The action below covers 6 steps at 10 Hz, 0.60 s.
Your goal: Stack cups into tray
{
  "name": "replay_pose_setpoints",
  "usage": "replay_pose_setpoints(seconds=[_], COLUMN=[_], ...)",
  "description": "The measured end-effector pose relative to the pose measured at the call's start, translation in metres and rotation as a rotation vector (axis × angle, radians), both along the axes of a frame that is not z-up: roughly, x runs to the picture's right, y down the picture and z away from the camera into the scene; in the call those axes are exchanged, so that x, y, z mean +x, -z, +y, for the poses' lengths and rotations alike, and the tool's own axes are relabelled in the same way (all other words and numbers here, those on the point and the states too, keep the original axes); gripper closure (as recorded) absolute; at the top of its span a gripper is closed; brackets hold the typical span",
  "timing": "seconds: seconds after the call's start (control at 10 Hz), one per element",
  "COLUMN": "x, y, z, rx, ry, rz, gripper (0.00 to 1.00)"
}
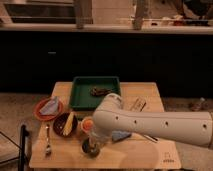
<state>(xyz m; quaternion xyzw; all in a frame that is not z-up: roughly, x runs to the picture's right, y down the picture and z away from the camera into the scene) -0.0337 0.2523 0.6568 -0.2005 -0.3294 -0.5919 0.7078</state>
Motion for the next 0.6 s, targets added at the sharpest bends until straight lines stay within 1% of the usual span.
replay_pose_setpoints(seconds=[0.6], x=[0.0063], y=[0.0028], z=[-0.0005], rx=[0.004], ry=[-0.008], rz=[0.004], gripper=[0.2])
